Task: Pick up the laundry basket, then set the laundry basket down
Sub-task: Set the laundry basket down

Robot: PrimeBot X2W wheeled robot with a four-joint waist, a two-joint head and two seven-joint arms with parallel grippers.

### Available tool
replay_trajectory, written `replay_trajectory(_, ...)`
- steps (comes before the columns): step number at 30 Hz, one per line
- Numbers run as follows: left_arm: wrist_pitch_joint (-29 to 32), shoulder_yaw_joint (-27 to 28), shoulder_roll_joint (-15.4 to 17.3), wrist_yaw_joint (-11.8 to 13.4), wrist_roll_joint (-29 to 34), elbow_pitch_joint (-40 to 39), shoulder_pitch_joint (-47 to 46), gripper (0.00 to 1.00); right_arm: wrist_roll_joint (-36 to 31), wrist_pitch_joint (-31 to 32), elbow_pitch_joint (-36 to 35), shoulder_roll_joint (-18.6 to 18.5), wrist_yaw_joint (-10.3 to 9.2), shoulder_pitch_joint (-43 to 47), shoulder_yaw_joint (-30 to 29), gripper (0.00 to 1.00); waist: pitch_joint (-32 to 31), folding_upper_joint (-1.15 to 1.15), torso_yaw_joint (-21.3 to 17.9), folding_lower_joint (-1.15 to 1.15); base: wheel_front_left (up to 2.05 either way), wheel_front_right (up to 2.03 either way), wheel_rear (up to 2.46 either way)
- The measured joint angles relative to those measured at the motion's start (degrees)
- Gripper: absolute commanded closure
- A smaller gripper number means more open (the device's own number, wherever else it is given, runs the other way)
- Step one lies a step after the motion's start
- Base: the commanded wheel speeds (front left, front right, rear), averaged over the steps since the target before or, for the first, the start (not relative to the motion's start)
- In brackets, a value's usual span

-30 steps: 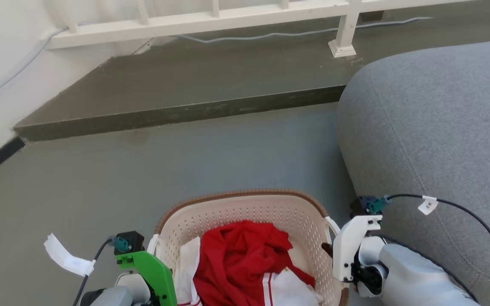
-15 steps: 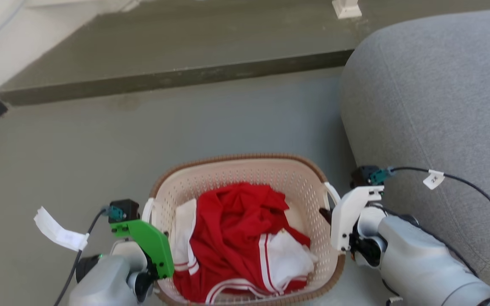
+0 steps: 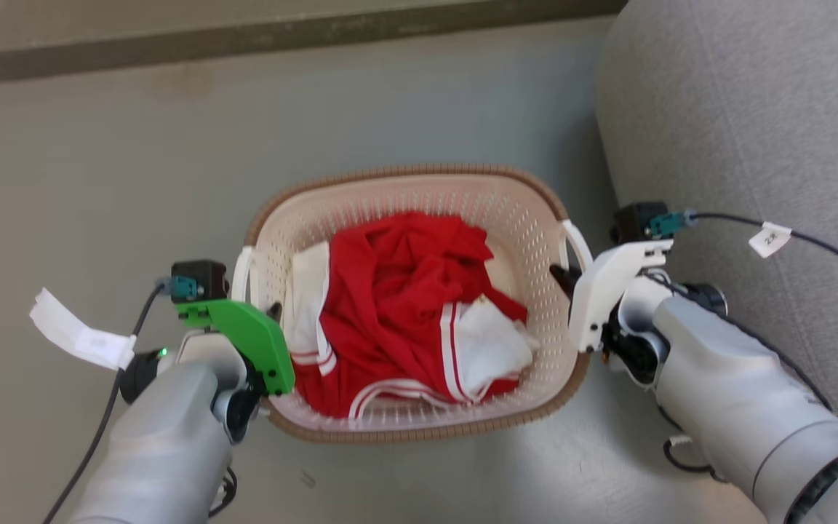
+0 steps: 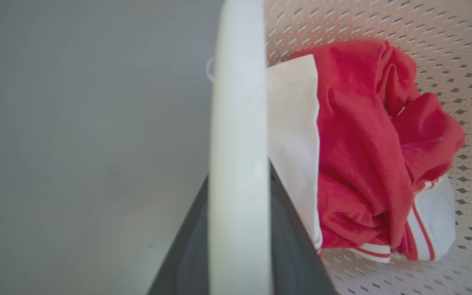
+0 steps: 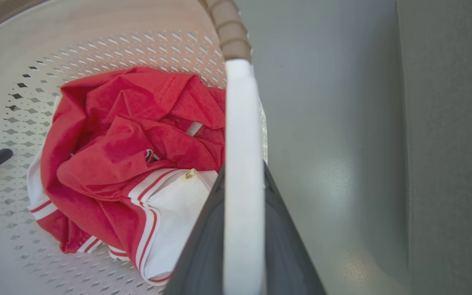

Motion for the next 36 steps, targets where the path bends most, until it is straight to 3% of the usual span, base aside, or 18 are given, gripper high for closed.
replay_trajectory(36,-7.4,1.4,0.0,0.3,1.9,0.8,-14.6,1.00,-2.0,-10.2,0.2,-0.9,0.07,-12.6,-0.8,1.00,24.6,0.00,0.0,0.00,0.00,0.00,0.00)
